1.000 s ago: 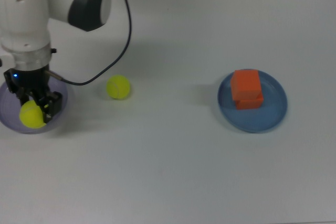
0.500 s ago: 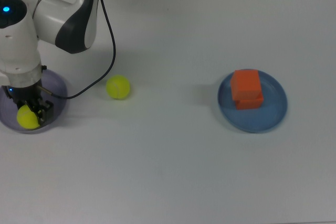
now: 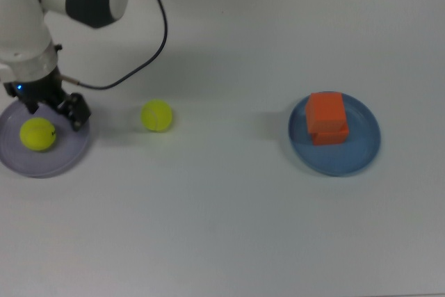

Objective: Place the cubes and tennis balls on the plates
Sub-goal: 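Grasp the tennis ball, carry it and drop it on the lavender plate, then lower the gripper onto the second tennis ball and grasp it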

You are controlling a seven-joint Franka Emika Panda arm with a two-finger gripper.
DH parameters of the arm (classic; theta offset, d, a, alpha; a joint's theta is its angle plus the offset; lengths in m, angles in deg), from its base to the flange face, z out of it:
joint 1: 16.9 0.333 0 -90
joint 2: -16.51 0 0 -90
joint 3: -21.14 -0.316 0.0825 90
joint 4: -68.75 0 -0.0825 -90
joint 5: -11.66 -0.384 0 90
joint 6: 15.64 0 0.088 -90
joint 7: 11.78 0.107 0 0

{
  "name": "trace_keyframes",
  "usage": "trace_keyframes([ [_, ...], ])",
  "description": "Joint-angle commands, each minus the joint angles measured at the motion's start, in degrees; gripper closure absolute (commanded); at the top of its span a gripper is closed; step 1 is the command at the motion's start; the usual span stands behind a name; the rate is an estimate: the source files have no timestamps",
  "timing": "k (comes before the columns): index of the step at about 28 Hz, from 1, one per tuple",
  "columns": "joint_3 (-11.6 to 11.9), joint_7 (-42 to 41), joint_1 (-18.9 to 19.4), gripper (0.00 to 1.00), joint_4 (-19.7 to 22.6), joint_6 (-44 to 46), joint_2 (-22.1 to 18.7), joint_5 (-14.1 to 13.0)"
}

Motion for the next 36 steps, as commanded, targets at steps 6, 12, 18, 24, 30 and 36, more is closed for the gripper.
trace_keyframes([
  [6, -4.27, -1.23, 4.32, 0.00, 14.55, 2.22, -10.82, -1.34],
  [12, -5.51, -1.06, 4.32, 0.00, 18.06, -0.41, -10.56, -1.34],
  [18, -7.00, -1.06, 4.32, 0.00, 22.02, -6.91, -10.12, -2.13],
  [24, -8.67, -1.06, 4.32, 0.00, 24.66, -10.34, -9.68, -2.13],
  [30, -9.20, -1.06, 4.41, 0.00, 24.84, -11.84, -8.10, -2.13],
  [36, -9.20, -0.97, 4.41, 0.00, 24.58, -15.89, -5.99, -2.13],
])
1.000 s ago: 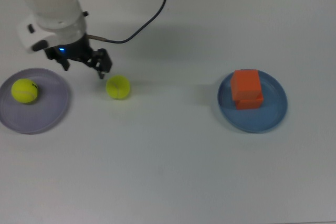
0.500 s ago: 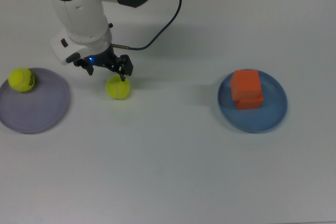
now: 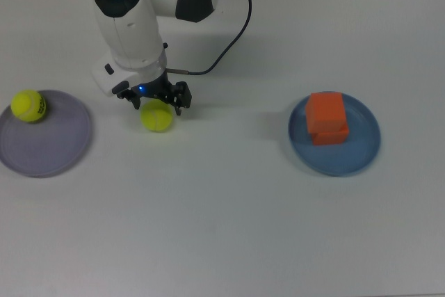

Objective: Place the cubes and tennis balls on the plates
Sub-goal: 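Lower the gripper onto the second tennis ball and grasp it, then carry the ball onto the lavender plate and release it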

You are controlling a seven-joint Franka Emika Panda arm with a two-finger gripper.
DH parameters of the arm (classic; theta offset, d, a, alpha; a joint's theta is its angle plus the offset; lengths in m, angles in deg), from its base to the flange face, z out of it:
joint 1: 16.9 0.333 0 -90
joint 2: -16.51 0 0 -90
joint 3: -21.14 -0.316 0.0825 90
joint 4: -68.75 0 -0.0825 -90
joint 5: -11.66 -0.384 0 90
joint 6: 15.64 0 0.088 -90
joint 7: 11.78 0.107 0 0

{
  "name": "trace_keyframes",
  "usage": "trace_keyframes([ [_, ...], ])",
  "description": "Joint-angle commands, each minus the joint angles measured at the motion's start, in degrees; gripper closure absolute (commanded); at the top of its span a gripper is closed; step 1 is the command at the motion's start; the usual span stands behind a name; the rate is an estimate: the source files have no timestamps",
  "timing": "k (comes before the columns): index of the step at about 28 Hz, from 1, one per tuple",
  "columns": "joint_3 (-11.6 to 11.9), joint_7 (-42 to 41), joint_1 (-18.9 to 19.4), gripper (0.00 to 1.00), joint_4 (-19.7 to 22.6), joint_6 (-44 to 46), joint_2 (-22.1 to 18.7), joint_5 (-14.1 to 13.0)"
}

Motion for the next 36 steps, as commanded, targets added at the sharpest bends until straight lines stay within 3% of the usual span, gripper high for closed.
trace_keyframes([
  [1, -0.12, -0.84, -0.11, 0.01, 0.61, -3.94, 1.32, -1.39],
  [3, -0.12, -0.84, -0.11, 0.07, 0.52, -4.29, 1.50, -1.39],
  [4, -0.12, -0.84, -0.11, 0.15, 0.43, -4.47, 1.50, -1.39],
  [5, -0.12, -0.84, -0.20, 0.36, 0.43, -4.64, 1.50, -1.39],
  [9, -0.12, -0.67, -0.37, 0.93, 0.34, -4.65, 1.41, -1.82],
  [10, -0.04, -0.75, -0.63, 1.00, -0.44, -4.56, 1.41, -3.30],
  [14, 0.75, -1.37, -0.90, 1.00, -2.29, -4.21, 0.97, -4.64],
  [20, 4.70, -4.61, -3.44, 1.00, -9.05, -4.38, 1.67, -5.25],
  [30, 9.81, -8.66, -5.82, 1.00, -16.79, -4.65, 10.28, -8.33],
  [36, 10.07, -8.93, -5.91, 1.00, -17.94, -4.73, 12.40, -8.33],
])
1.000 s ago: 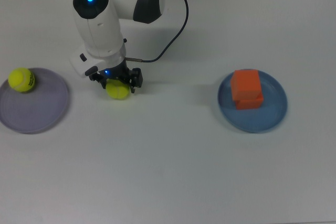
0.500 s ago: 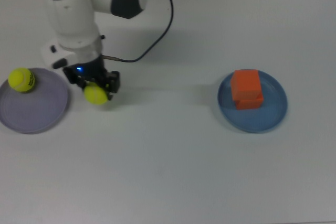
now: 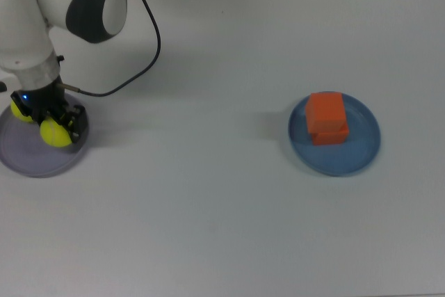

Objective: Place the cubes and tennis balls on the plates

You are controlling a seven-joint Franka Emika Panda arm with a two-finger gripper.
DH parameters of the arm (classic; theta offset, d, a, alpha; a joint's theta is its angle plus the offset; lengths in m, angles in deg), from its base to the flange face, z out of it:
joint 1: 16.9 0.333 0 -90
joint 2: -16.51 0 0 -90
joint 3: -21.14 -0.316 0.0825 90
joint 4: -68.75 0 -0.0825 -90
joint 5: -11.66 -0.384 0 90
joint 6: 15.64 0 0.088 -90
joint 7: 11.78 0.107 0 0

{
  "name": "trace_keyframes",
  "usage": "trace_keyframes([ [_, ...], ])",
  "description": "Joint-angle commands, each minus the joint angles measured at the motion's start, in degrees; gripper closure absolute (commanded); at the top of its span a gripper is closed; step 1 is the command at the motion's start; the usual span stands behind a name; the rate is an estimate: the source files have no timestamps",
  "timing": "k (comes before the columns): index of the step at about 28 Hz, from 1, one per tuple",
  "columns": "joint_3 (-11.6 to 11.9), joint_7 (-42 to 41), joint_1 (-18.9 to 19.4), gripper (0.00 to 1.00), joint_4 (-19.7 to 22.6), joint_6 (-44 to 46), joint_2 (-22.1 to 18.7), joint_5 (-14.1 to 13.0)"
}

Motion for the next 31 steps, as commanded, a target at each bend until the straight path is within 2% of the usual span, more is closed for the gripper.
trace_keyframes([
  [1, 1.00, -1.85, 0.85, 1.00, -2.74, -0.44, 2.51, -1.68],
  [2, 1.00, -2.20, 0.85, 0.86, -2.83, -0.44, 2.42, -1.68],
  [3, 1.08, -2.55, 0.94, 0.01, -2.83, -0.36, 2.16, -1.59],
  [4, 1.09, -2.90, 1.02, 0.03, -2.83, -0.36, 1.81, -1.50],
  [5, 1.09, -3.43, 1.03, 0.00, -2.83, -0.27, 1.28, -1.50],
  [8, 1.09, -4.22, 1.02, 0.00, -2.39, 1.04, -1.78, -1.77],
  [15, 0.30, -3.96, 1.99, 0.00, -2.57, 12.47, -9.35, 0.34],
  [18, 0.21, -2.65, 3.92, 0.00, -2.57, 18.24, -13.73, 0.69],
  [22, -0.06, -2.12, 5.15, 0.00, -2.57, 23.80, -16.47, 0.78],
  [26, -2.42, -0.01, 5.33, 0.00, -2.39, 27.32, -19.55, 1.48],
  [29, -4.62, 1.92, 5.24, 0.00, -2.30, 30.30, -22.26, 5.25],
  [31, -4.98, 2.02, 5.24, 0.00, -2.30, 30.93, -23.24, 5.53],
])
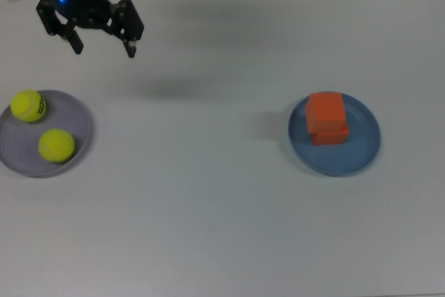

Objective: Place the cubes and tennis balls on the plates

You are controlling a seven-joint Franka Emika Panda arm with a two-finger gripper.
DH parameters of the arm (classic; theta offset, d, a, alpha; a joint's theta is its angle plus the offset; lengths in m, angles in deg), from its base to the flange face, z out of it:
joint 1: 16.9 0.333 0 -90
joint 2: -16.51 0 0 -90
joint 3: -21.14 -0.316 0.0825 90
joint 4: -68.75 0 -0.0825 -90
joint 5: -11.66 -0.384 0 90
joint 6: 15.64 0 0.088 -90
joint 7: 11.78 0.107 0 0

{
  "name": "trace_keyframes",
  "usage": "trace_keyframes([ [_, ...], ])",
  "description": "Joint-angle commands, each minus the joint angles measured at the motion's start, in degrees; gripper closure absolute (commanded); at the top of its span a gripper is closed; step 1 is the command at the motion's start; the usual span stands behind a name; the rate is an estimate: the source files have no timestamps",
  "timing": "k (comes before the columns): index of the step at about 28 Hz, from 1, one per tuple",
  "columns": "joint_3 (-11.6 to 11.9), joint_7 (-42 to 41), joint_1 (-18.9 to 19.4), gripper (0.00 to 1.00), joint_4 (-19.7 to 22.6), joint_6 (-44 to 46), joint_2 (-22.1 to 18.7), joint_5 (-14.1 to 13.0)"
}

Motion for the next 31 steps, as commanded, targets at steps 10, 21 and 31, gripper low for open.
trace_keyframes([
  [10, -3.08, 2.67, 0.21, 0.00, 3.28, 3.19, -5.69, 2.77],
  [21, -3.44, 3.55, 0.21, 0.00, 3.28, 3.19, -6.39, 2.77],
  [31, -3.44, 3.55, 0.21, 0.00, 3.37, 3.19, -6.74, 2.77],
])
